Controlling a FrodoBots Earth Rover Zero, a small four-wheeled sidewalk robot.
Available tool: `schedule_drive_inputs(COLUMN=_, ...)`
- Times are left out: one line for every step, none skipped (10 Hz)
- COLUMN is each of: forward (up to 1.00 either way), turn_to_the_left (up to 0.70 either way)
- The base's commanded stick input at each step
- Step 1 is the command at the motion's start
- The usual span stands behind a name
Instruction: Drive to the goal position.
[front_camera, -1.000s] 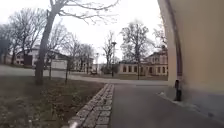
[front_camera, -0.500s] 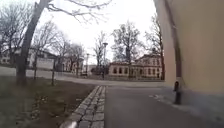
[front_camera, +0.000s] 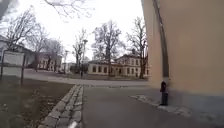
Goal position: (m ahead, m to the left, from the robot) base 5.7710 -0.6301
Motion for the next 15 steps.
schedule_drive_inputs(forward=0.00, turn_to_the_left=0.00)
schedule_drive_inputs(forward=0.00, turn_to_the_left=0.00)
schedule_drive_inputs(forward=0.00, turn_to_the_left=0.00)
schedule_drive_inputs(forward=0.00, turn_to_the_left=0.00)
schedule_drive_inputs(forward=0.00, turn_to_the_left=0.00)
schedule_drive_inputs(forward=0.00, turn_to_the_left=0.00)
schedule_drive_inputs(forward=0.00, turn_to_the_left=0.00)
schedule_drive_inputs(forward=0.00, turn_to_the_left=0.00)
schedule_drive_inputs(forward=0.00, turn_to_the_left=0.18)
schedule_drive_inputs(forward=0.00, turn_to_the_left=0.70)
schedule_drive_inputs(forward=0.00, turn_to_the_left=0.70)
schedule_drive_inputs(forward=0.00, turn_to_the_left=0.70)
schedule_drive_inputs(forward=0.00, turn_to_the_left=0.00)
schedule_drive_inputs(forward=0.00, turn_to_the_left=0.00)
schedule_drive_inputs(forward=0.00, turn_to_the_left=0.00)
